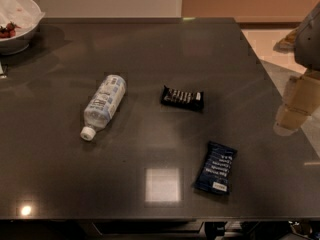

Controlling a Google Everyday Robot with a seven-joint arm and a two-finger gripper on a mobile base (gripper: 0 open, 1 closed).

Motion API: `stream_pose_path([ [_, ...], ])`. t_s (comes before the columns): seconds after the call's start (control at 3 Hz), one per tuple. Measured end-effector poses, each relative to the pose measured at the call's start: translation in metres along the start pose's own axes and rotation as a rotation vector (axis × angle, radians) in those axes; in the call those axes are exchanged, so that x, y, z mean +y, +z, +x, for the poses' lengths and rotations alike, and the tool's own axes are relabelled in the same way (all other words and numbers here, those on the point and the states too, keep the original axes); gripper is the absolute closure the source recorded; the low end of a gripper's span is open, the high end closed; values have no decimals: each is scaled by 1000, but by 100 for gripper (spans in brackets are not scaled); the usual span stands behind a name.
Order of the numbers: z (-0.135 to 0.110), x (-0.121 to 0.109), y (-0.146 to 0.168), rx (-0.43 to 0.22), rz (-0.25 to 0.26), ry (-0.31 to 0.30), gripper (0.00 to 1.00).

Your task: Pick rxbar blueberry

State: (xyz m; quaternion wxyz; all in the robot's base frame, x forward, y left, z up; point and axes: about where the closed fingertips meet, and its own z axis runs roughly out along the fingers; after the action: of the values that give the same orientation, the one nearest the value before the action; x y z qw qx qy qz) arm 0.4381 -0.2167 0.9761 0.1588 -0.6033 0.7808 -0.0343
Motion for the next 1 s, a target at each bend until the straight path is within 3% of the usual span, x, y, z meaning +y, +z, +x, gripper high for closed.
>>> stream_pose_path([
  [0.67,-1,1,2,-5,-8,-18,0],
  [1.0,-13,16,15,-55,-79,-167,0],
])
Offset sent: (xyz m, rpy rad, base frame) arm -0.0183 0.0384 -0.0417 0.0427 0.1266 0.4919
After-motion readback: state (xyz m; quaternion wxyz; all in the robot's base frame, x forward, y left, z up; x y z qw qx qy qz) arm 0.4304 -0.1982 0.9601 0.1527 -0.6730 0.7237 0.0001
